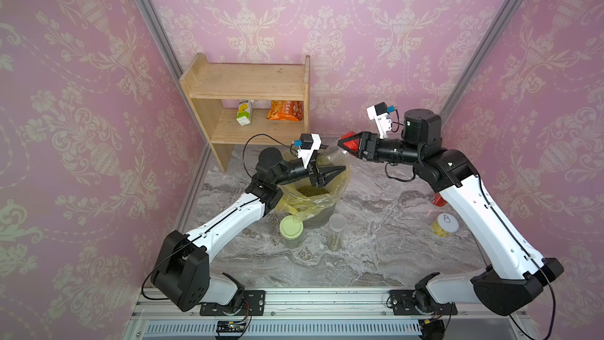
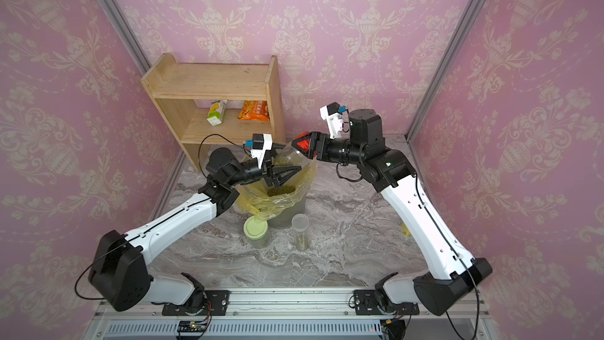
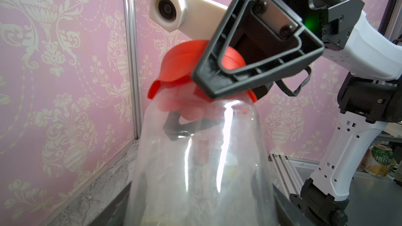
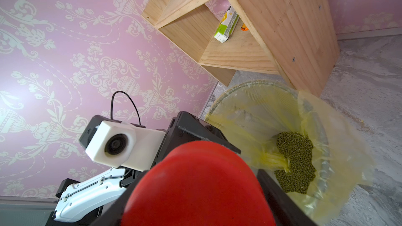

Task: Empty moldy mung beans from jars
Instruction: Pick up the jar from the center of the board.

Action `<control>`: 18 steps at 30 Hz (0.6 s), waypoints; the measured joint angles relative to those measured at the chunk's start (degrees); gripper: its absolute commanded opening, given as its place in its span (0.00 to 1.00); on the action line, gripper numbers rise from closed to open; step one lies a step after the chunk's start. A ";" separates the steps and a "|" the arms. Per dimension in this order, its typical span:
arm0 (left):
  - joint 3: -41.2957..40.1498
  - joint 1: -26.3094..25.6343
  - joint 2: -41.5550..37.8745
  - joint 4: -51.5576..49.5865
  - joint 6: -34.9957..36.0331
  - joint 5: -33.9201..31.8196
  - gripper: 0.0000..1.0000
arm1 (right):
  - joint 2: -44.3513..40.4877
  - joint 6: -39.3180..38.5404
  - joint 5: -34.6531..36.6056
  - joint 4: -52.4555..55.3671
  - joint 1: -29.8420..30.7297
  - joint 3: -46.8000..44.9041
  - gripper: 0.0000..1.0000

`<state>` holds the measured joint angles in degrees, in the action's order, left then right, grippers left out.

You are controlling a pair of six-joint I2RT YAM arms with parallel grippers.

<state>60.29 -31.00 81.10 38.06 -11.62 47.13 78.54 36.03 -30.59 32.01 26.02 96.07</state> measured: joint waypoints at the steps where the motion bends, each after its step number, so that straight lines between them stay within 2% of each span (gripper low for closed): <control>1: 0.09 0.04 -0.04 -0.24 0.11 0.02 0.36 | 0.04 0.07 -0.02 -0.13 0.00 -0.04 0.50; 10: 1.86 0.26 -0.09 -3.93 1.05 -0.02 0.31 | 0.20 1.29 0.39 -1.62 0.00 -0.35 0.57; 18: 2.03 0.90 -0.11 -4.83 1.20 -0.24 0.29 | 1.01 2.10 0.35 -2.95 0.00 -0.44 0.72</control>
<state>62.33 -30.11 80.99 33.23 -10.41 46.89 79.55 38.13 -30.24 29.06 26.02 95.64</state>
